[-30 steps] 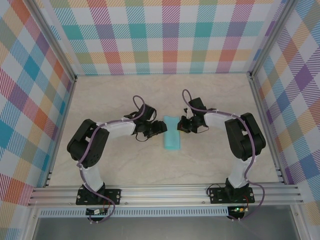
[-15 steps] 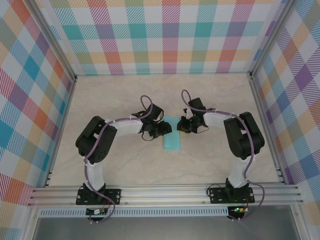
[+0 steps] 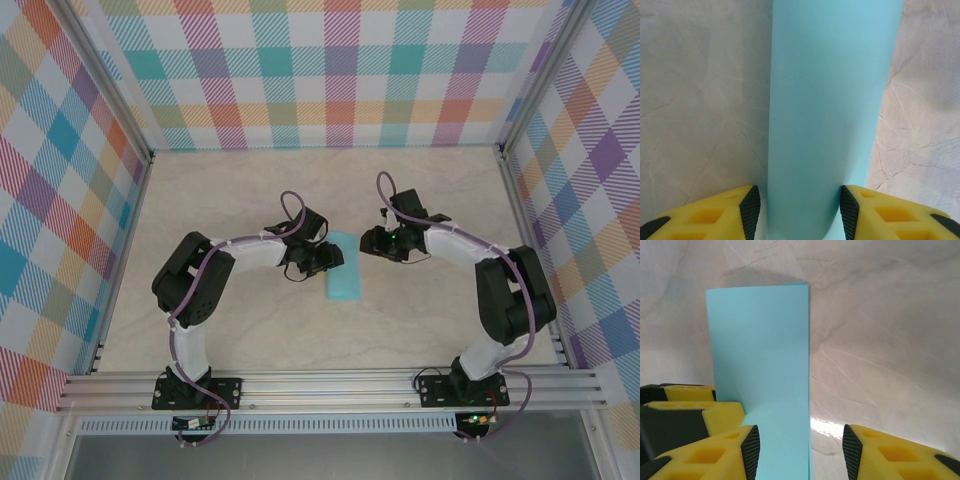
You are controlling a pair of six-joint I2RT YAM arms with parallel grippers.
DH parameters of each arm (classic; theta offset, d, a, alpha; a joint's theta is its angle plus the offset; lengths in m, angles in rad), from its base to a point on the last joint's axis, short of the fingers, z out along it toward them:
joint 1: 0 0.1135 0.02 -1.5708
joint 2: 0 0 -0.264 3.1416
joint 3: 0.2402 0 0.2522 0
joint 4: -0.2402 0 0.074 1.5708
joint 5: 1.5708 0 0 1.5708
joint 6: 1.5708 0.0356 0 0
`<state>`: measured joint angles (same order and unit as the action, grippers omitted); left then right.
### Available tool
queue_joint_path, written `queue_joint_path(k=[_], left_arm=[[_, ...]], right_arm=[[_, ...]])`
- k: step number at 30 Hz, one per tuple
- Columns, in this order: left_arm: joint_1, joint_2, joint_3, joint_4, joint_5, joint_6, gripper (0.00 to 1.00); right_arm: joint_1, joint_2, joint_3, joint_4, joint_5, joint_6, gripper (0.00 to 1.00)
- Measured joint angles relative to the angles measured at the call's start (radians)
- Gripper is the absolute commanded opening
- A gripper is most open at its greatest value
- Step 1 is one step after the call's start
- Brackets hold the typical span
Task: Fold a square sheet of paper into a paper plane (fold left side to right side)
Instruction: Hold the square sheet of paper at the center of the table.
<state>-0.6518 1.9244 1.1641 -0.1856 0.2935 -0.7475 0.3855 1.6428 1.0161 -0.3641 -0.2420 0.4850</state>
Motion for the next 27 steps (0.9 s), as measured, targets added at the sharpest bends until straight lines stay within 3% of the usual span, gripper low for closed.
queue_joint_path(k=[18, 27], left_arm=[[0.0, 0.012, 0.019, -0.023, 0.0, -0.001, 0.5], [0.0, 0.012, 0.019, -0.023, 0.0, -0.001, 0.5]], right_arm=[[0.0, -0.04, -0.127, -0.074, 0.055, -0.015, 0.45], [0.0, -0.042, -0.142, 0.014, -0.069, 0.028, 0.22]])
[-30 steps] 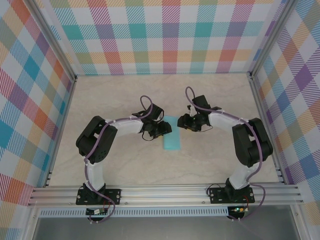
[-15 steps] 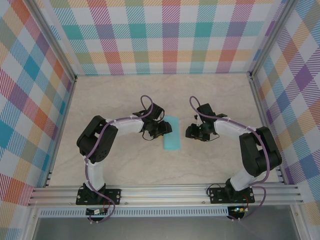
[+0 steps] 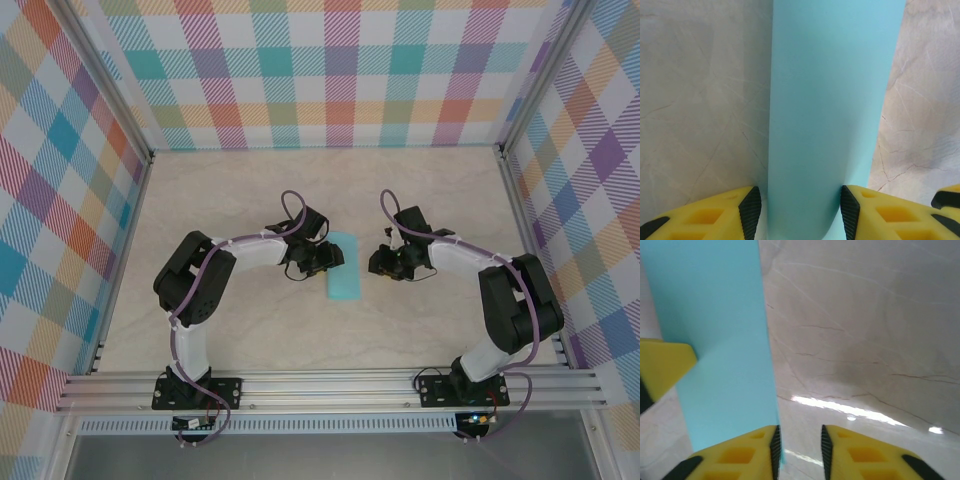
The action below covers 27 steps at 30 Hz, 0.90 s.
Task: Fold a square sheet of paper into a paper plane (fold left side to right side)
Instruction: Hold the square sheet of paper at the center of the table.
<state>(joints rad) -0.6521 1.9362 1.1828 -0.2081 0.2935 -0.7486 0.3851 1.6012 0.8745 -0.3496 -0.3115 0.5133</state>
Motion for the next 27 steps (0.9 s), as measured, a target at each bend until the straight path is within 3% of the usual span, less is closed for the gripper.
queue_joint_path(k=[17, 27], left_arm=[[0.0, 0.0, 0.0, 0.0, 0.0, 0.0, 0.5], [0.0, 0.002, 0.0, 0.0, 0.0, -0.004, 0.5]], right_arm=[[0.002, 0.048, -0.013, 0.132, -0.138, 0.077, 0.1], [0.016, 0.114, -0.013, 0.169, -0.18, 0.111, 0.09]])
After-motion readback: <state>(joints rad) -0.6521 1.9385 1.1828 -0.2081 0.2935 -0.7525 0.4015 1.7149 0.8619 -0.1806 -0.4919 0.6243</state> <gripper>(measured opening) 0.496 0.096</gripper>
